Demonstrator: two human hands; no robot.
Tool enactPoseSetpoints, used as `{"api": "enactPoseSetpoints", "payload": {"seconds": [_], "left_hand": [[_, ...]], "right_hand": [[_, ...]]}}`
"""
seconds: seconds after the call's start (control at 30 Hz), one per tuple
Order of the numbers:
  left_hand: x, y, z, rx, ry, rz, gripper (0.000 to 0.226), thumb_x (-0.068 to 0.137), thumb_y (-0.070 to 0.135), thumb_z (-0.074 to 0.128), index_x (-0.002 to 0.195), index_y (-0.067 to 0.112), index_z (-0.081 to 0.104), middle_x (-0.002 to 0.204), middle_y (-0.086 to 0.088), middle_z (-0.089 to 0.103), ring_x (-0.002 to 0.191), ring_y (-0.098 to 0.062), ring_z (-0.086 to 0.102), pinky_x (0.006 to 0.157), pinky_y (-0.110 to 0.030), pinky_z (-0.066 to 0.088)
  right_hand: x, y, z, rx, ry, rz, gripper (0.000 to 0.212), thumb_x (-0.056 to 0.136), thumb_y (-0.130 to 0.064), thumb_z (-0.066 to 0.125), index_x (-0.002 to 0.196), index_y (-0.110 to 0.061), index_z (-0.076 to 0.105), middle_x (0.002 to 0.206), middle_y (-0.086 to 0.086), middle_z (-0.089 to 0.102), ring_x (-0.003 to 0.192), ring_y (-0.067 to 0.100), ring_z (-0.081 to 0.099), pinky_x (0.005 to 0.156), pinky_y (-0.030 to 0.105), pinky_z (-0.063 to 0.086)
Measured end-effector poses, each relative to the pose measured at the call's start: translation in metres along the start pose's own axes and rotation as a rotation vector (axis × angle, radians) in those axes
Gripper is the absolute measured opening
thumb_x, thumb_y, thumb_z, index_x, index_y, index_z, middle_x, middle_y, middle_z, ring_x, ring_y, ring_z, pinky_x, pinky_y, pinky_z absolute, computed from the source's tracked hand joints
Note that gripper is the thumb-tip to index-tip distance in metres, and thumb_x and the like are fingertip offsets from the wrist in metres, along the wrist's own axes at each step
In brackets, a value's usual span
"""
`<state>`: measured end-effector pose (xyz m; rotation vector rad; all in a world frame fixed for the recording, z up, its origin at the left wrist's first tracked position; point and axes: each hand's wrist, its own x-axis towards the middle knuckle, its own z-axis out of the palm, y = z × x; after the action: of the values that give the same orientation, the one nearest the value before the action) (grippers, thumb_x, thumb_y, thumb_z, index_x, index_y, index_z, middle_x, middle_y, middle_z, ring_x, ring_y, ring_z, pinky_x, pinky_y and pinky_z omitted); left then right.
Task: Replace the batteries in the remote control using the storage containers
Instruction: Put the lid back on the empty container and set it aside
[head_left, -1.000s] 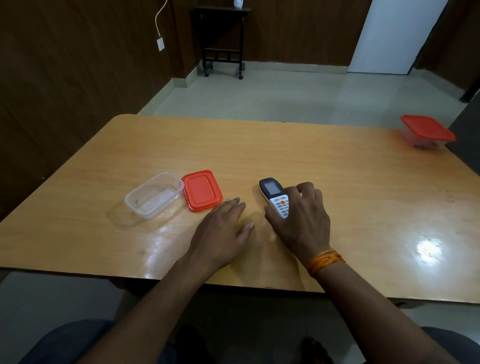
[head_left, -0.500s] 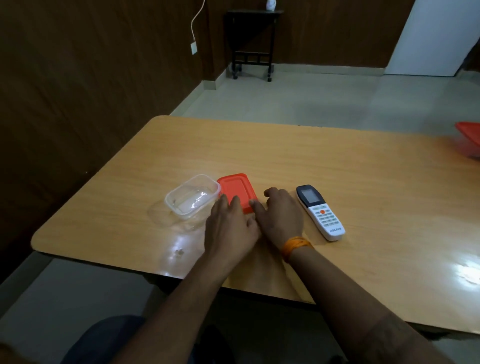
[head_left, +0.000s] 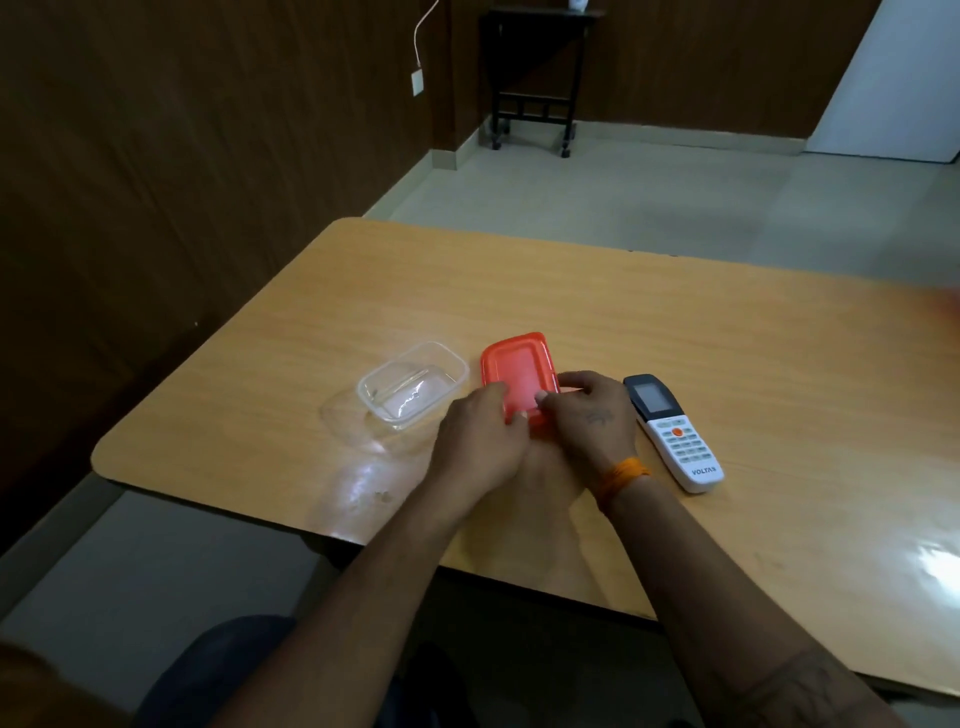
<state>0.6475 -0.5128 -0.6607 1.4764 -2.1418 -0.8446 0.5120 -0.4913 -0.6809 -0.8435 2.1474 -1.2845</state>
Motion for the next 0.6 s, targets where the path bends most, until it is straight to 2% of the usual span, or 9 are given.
{"api": "enactPoseSetpoints", "payload": {"seconds": [0.07,0.1,0.17,0.27,0.37,0.43,0.5,0.53,0.6], "left_hand": [[0.007,-0.002,-0.015,-0.202,0.041,-0.036,0.042,0.097,0.035,0.064,0.135,0.015,0.067,0.126,-0.010,0.075,0.116,-0.027,0.071,0.102,-0.042,0.055],[0.009,-0.002,-0.025,-0.313,0.079,-0.058,0.034,0.097,0.040,0.064,0.120,0.017,0.074,0.112,-0.009,0.079,0.103,-0.026,0.076,0.095,-0.045,0.060],[0.011,-0.001,-0.048,-0.535,0.150,-0.125,0.036,0.100,0.050,0.057,0.096,0.018,0.074,0.091,-0.010,0.080,0.080,-0.029,0.079,0.077,-0.049,0.065],[0.014,-0.005,-0.076,-0.665,0.192,-0.228,0.050,0.102,0.055,0.052,0.095,0.010,0.072,0.080,-0.010,0.079,0.063,-0.025,0.077,0.056,-0.033,0.060],[0.020,-0.018,-0.093,-0.636,0.156,-0.240,0.028,0.096,0.032,0.072,0.090,0.004,0.075,0.073,-0.013,0.072,0.053,-0.020,0.066,0.047,-0.023,0.052],[0.028,-0.029,-0.100,-0.607,0.090,-0.235,0.007,0.088,0.011,0.078,0.085,0.005,0.076,0.072,-0.013,0.070,0.061,-0.022,0.065,0.049,-0.023,0.053],[0.036,-0.039,-0.107,-0.613,0.096,-0.249,0.008,0.085,0.001,0.077,0.081,0.007,0.077,0.073,-0.010,0.072,0.065,-0.023,0.067,0.052,-0.024,0.056],[0.041,-0.043,-0.110,-0.622,0.123,-0.253,0.011,0.084,0.000,0.077,0.079,0.009,0.076,0.073,-0.009,0.072,0.066,-0.022,0.067,0.055,-0.025,0.057],[0.049,-0.052,-0.114,-0.639,0.181,-0.261,0.013,0.084,0.000,0.078,0.076,0.011,0.076,0.074,-0.007,0.073,0.070,-0.023,0.068,0.060,-0.029,0.059]], "right_hand": [[-0.011,0.001,-0.007,0.086,0.046,-0.105,0.037,0.087,-0.026,0.081,0.123,-0.020,0.076,0.100,-0.001,0.077,0.094,0.016,0.071,0.090,0.039,0.060],[-0.017,0.000,-0.009,0.087,0.087,-0.177,0.035,0.088,-0.025,0.080,0.123,-0.019,0.076,0.100,-0.003,0.076,0.094,0.013,0.070,0.089,0.034,0.058],[-0.028,-0.003,-0.010,0.064,0.153,-0.324,0.025,0.090,-0.022,0.079,0.115,-0.022,0.079,0.094,-0.010,0.074,0.087,0.005,0.068,0.081,0.028,0.057],[-0.038,-0.007,-0.007,0.011,0.169,-0.509,0.012,0.090,-0.016,0.079,0.101,-0.023,0.080,0.090,-0.011,0.075,0.081,0.001,0.067,0.072,0.015,0.052],[-0.044,-0.013,0.004,0.034,0.138,-0.617,0.019,0.086,-0.004,0.081,0.099,-0.018,0.081,0.096,-0.005,0.077,0.085,0.002,0.069,0.077,0.013,0.055],[-0.046,-0.021,0.014,0.080,0.117,-0.592,0.026,0.084,0.001,0.076,0.101,-0.018,0.082,0.107,-0.004,0.076,0.091,0.005,0.071,0.084,0.020,0.059],[-0.049,-0.030,0.025,0.178,0.110,-0.444,0.033,0.086,-0.001,0.070,0.112,-0.020,0.078,0.118,-0.003,0.073,0.094,0.007,0.074,0.087,0.026,0.061],[-0.051,-0.035,0.031,0.274,0.106,-0.328,0.033,0.088,-0.005,0.069,0.117,-0.021,0.075,0.119,-0.001,0.072,0.090,0.010,0.077,0.084,0.030,0.063],[-0.056,-0.046,0.043,0.520,0.039,-0.090,0.025,0.093,-0.014,0.073,0.118,-0.014,0.068,0.109,0.008,0.074,0.080,0.016,0.079,0.074,0.034,0.066]]}}
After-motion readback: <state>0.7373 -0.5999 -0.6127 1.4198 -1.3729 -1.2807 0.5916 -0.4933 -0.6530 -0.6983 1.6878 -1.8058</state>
